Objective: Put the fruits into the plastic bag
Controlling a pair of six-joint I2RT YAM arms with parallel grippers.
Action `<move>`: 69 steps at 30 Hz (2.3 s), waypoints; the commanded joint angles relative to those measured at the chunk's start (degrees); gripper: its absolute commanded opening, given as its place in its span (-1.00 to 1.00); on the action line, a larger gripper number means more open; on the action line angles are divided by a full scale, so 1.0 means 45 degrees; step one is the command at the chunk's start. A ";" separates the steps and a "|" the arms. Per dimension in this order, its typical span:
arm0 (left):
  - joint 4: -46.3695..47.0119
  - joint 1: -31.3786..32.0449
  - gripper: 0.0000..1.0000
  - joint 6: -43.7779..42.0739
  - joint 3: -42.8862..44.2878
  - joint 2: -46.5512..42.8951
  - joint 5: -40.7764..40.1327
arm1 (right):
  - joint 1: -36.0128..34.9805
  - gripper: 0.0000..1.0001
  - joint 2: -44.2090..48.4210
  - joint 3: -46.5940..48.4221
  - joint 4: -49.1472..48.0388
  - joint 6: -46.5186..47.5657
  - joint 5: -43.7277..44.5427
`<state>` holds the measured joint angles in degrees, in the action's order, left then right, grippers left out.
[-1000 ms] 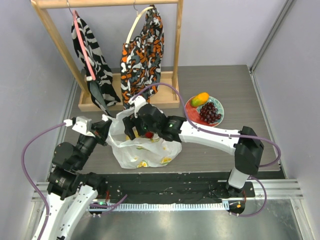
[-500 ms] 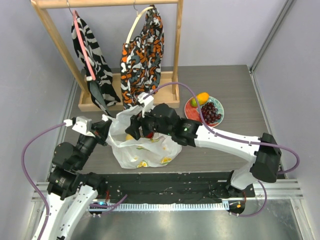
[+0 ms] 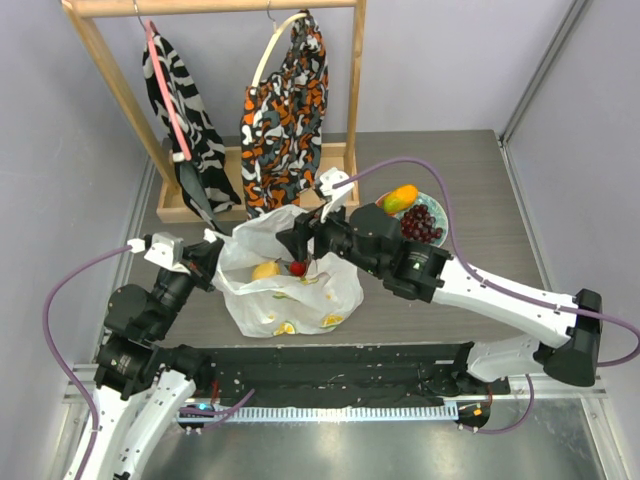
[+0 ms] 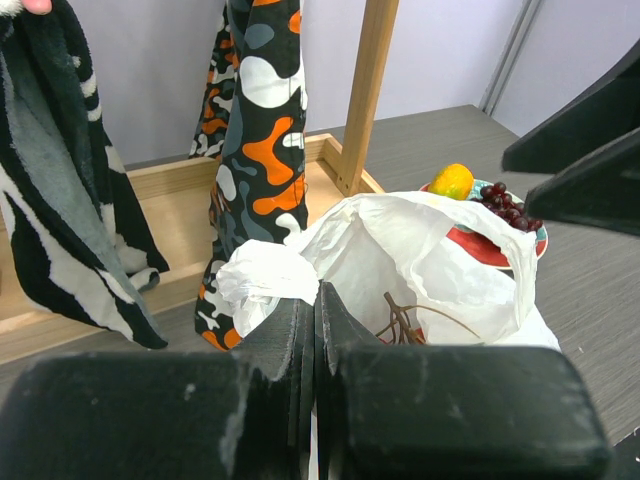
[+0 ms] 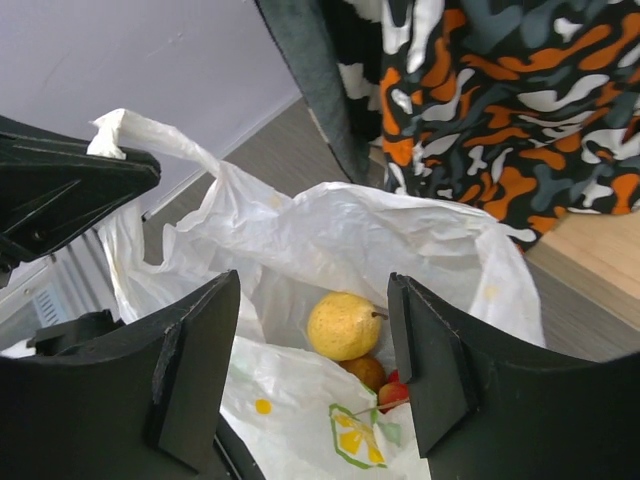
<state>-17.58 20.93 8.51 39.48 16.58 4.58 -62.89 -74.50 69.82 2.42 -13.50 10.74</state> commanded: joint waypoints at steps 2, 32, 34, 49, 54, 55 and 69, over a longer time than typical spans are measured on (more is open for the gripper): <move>0.0255 -0.0002 -0.99 -0.0017 0.0132 -0.0071 0.0154 | 0.0459 0.36 0.0910 -0.0242 0.0399 0.0343 0.1694; 0.0255 -0.0002 -0.99 -0.0036 0.0132 -0.0071 0.0115 | 0.7549 0.36 0.1322 -0.2136 0.1553 -0.1102 -0.0941; 0.0255 -0.0002 -0.99 -0.0036 0.0132 -0.0071 0.0115 | 0.7977 0.35 0.1244 -0.2176 0.1573 -0.1180 -0.1136; 0.0255 -0.0002 -0.99 -0.0017 0.0132 -0.0071 0.0115 | 0.9757 0.40 0.0931 -0.2625 0.2607 -0.1122 0.0054; 0.0255 -0.0022 -0.99 -0.0017 0.0132 -0.0090 0.0115 | 1.0127 0.51 0.0521 -0.2821 0.3016 -0.1024 0.0561; 0.0236 -0.0002 -0.99 -0.0017 0.0132 -0.0090 0.0096 | 1.0167 0.53 0.0424 -0.2821 0.3095 -0.0966 0.0833; 0.0255 -0.0002 -0.99 0.0003 0.0132 -0.0051 0.0115 | 1.0538 0.90 -0.1549 -0.2665 0.3565 -0.0458 0.1968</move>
<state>-17.58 20.93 8.54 39.48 16.58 4.58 -16.51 -79.68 56.66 18.65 -16.62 17.15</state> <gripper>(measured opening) 0.021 0.945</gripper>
